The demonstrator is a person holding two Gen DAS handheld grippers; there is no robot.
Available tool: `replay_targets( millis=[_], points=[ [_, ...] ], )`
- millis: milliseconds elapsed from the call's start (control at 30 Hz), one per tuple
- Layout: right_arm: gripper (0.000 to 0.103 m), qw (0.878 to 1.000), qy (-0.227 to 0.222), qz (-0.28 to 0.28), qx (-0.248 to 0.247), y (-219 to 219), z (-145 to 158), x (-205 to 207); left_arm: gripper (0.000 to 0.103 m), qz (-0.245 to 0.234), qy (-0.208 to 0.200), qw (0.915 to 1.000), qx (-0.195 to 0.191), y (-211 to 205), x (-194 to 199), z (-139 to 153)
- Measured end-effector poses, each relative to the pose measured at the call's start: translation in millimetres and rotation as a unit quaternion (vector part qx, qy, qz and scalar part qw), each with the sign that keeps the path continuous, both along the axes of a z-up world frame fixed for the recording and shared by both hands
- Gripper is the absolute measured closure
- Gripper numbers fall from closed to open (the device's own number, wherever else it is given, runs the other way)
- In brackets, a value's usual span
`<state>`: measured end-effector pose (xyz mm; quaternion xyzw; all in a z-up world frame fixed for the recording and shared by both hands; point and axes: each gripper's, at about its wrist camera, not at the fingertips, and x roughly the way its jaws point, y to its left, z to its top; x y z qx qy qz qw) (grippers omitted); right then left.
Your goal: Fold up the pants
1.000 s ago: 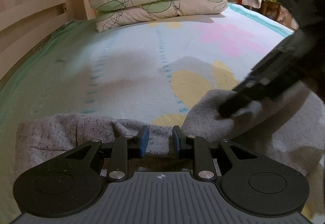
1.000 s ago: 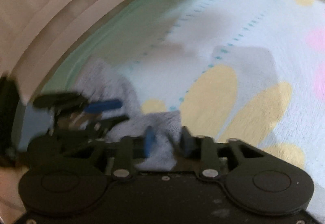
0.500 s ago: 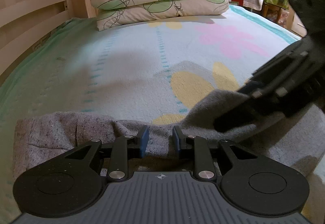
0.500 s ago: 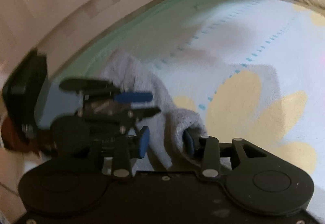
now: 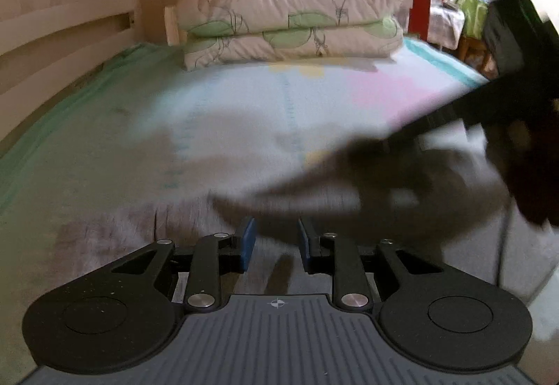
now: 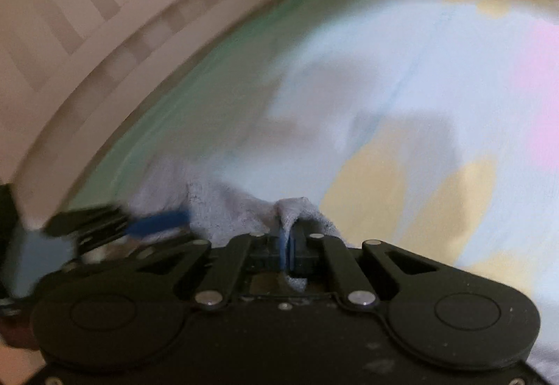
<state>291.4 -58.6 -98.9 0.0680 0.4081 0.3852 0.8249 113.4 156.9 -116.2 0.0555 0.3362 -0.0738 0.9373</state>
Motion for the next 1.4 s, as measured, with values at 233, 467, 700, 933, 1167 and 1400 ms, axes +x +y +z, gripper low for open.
replay_targets(
  millis=[233, 467, 700, 933, 1167, 1400],
  points=[
    [0.099, 0.995, -0.07, -0.001, -0.07, 30.8, -7.4, 22.7, 0.078, -0.011, 0.089, 0.9959, 0.012, 8.0, -6.9, -19.5],
    [0.099, 0.99, -0.092, 0.006, -0.111, 41.5, -42.5, 26.1, 0.078, 0.007, 0.122, 0.9925, -0.012, 16.8, -21.2, -16.9],
    [0.064, 0.991, -0.081, -0.038, -0.101, 26.9, -25.3, 35.8, 0.078, 0.009, 0.139, 0.9903, 0.003, 7.8, -26.1, -9.4],
    [0.078, 0.989, -0.107, -0.041, -0.093, -20.6, 22.3, 13.9, 0.078, 0.002, 0.149, 0.9882, 0.034, -2.0, -33.8, -7.2],
    [0.089, 0.989, -0.039, 0.021, -0.139, -51.4, -10.0, -60.8, 0.078, 0.01, 0.167, 0.9852, 0.036, -1.5, -21.7, 1.0],
    [0.088, 0.982, 0.008, 0.11, -0.152, -64.6, -28.3, -145.7, 0.078, 0.0, 0.121, 0.9923, 0.028, -26.6, -4.9, 21.5]
  ],
)
